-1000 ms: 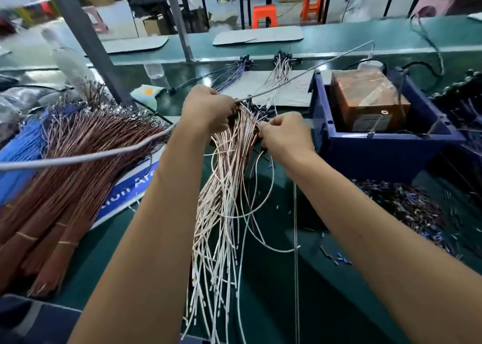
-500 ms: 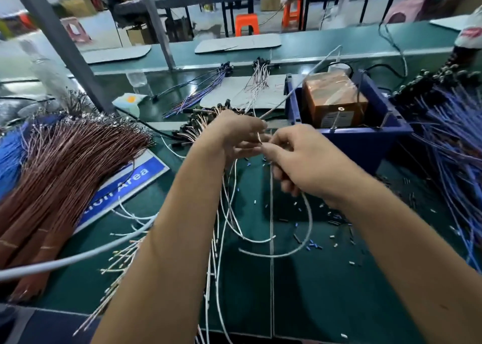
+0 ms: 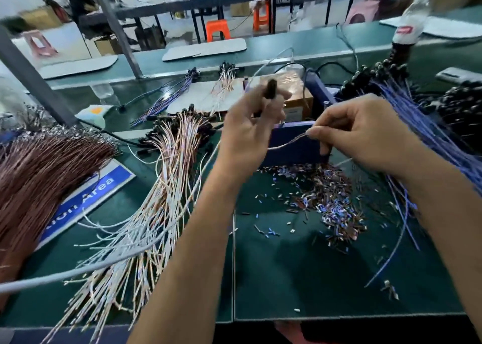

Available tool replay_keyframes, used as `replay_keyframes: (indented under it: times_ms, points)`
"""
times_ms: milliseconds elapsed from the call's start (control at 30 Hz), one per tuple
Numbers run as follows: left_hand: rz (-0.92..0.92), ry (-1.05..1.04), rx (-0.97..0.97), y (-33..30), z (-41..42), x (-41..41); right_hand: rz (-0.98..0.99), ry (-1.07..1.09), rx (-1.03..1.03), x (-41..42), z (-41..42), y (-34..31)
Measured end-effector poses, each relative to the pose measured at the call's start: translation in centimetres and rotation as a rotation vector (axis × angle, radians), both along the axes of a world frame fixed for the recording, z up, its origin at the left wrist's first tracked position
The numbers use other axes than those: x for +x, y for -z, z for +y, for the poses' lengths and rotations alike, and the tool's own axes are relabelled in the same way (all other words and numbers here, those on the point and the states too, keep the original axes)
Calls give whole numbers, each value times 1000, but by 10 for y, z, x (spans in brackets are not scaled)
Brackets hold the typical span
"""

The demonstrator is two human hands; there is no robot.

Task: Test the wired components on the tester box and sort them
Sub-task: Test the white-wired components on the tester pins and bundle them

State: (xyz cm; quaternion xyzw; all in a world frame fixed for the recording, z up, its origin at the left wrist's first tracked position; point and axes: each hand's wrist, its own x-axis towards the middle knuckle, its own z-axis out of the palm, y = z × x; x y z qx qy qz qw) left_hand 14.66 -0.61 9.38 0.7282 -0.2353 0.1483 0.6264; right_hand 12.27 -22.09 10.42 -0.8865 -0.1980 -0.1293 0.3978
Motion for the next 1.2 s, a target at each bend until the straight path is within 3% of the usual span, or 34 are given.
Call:
replay_keyframes:
  times_ms: [100, 267, 500, 1033, 1200]
  points:
    - [-224, -56, 333, 23, -29, -6, -82, 0, -17, 5, -8, 12]
    - [-122, -68, 467, 71, -36, -5, -103, 66, -48, 4, -16, 58]
    - [26, -135, 401, 100, -25, 4, 28, 35, -5, 5, -17, 88]
    - [211, 17, 235, 84, -21, -9, -184, 78, 54, -2, -13, 85]
    - [222, -24, 243, 87, -11, -3, -273, 253, 160, -2, -25, 80]
